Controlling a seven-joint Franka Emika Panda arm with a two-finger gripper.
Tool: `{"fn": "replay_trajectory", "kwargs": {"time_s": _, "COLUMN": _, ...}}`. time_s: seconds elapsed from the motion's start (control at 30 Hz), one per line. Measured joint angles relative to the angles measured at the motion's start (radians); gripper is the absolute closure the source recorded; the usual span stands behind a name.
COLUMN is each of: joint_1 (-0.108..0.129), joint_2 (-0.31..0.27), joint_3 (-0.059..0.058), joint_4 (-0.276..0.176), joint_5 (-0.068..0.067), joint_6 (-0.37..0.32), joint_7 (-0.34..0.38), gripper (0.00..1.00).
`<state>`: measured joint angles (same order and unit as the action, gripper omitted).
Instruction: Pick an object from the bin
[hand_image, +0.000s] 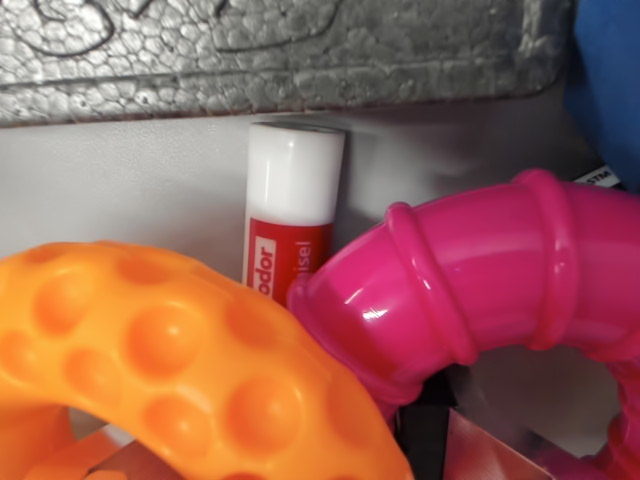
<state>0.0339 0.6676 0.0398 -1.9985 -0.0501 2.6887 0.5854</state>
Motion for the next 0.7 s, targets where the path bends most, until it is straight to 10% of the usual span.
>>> {"fn": "replay_trajectory", "kwargs": {"time_s": 0.7, "joint_1": -0.003, "joint_2": -0.102, "joint_3": 0.004, "joint_4": -0.031, "joint_5": 0.001, "joint_6": -0.075, "joint_7": -0.001, "gripper": 1.00}}
